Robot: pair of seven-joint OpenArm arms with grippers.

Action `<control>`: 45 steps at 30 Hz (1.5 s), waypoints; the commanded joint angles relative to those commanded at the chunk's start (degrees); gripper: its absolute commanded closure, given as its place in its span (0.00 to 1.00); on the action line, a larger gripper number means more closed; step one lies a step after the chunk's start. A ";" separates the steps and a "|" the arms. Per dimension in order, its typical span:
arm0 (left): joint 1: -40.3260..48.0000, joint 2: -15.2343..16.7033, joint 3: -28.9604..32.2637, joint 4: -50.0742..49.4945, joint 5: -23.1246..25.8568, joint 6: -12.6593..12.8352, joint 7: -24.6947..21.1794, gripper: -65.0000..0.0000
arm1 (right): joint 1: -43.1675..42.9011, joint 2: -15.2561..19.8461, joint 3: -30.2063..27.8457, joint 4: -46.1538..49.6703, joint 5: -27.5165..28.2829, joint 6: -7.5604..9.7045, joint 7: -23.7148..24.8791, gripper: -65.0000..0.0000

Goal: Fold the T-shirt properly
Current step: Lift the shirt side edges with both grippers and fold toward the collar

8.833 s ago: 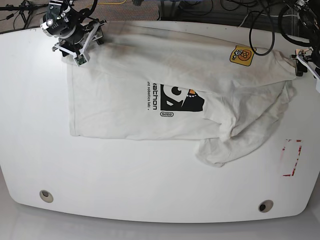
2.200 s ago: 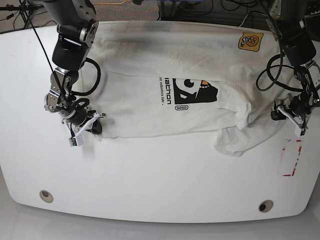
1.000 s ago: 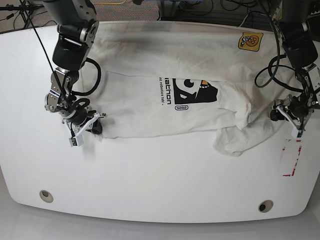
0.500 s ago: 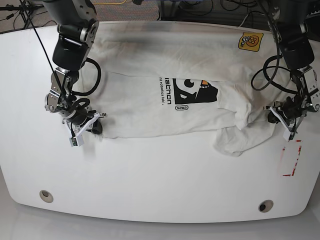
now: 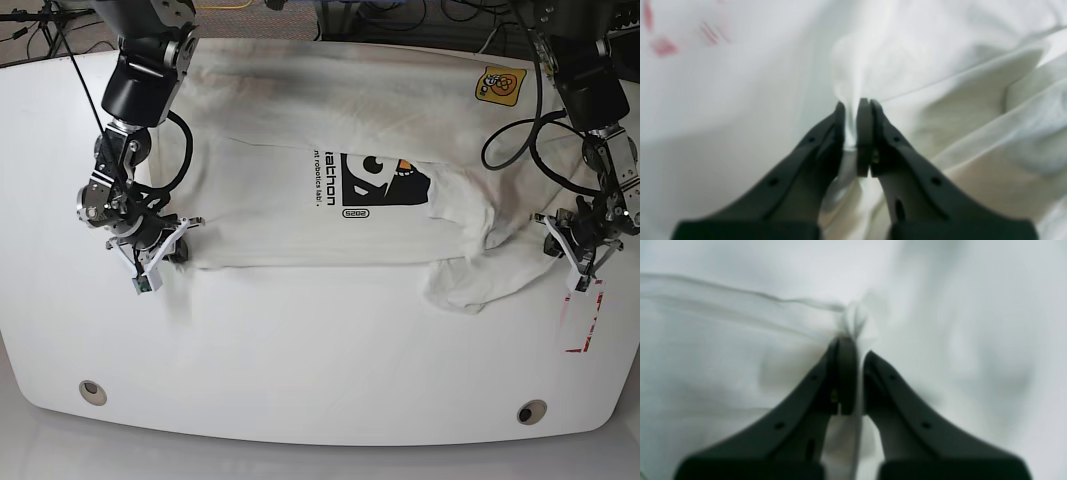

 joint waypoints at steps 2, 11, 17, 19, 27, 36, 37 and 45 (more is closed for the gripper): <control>0.26 0.44 0.00 2.37 0.00 0.00 1.32 0.99 | -0.70 0.00 0.00 2.29 0.09 0.00 -1.32 1.00; 2.90 1.49 -2.55 11.69 0.00 0.00 5.45 0.99 | -4.04 0.00 0.00 14.07 0.26 0.00 -8.62 1.00; 5.10 1.58 -2.90 16.35 0.00 0.00 7.21 0.99 | -8.44 0.00 0.00 21.19 0.26 0.00 -10.55 1.00; 6.15 1.41 -3.25 17.32 0.00 0.00 7.21 0.99 | -9.93 0.00 0.00 23.30 0.26 0.00 -11.08 1.00; 10.11 1.23 -5.80 19.60 0.00 0.00 7.21 0.99 | -15.21 -0.09 0.00 28.66 0.35 0.00 -14.24 1.00; 16.53 1.32 -9.14 23.47 0.00 0.00 7.21 0.99 | -22.51 -0.18 0.09 34.81 0.35 0.00 -14.68 1.00; 16.88 1.32 -9.32 23.74 0.00 0.00 7.21 0.99 | -22.95 -0.26 0.09 35.25 0.35 0.00 -14.68 1.00; 21.36 1.41 -11.96 27.08 0.00 0.00 7.21 0.99 | -28.04 -1.32 0.35 38.95 0.26 0.00 -16.00 1.00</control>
